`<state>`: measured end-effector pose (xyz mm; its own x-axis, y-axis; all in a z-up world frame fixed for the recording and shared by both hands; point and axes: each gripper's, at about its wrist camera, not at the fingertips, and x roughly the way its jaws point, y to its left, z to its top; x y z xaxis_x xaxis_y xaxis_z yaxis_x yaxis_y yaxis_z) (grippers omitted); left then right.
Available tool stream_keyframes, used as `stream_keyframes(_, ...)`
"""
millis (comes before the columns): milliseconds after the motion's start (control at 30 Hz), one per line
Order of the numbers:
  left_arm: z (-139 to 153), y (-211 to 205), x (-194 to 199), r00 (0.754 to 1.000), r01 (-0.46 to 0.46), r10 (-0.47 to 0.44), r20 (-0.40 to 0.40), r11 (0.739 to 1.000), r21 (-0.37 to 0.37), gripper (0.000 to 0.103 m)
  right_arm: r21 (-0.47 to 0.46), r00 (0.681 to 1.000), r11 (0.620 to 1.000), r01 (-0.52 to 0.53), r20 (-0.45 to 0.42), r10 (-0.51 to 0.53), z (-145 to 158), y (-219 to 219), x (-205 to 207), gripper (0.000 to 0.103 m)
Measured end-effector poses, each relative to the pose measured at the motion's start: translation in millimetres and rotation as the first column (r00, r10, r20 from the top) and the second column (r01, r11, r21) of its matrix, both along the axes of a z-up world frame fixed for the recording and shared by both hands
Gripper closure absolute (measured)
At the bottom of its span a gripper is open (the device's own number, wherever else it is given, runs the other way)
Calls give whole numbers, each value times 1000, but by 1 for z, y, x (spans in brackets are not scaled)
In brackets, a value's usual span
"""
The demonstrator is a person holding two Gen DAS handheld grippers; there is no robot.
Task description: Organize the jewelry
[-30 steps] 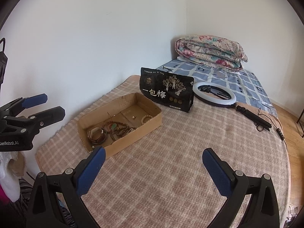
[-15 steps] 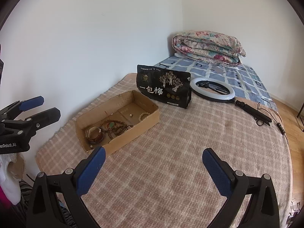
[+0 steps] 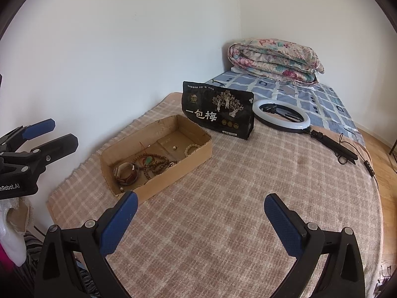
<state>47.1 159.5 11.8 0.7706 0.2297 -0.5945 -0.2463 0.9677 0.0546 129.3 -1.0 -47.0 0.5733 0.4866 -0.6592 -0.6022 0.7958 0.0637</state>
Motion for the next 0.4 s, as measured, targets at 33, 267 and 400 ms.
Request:
stream_keyframes(33,0,0,0,1000,0,0,0,1000,0,1,-1,1000,1000,-1,-1,1,0,1,0,0)
stream_keyframes(267,0,1,-1,1000,-7,7,4,1000,3,1,6,1000,1000,4,-13,-4,-2,0,0,0)
stream_keyframes(400,-2,4,0,1000,-13,13,-3,1000,8,1,5,1000,1000,4,-15,-4,-2,-1,1,0)
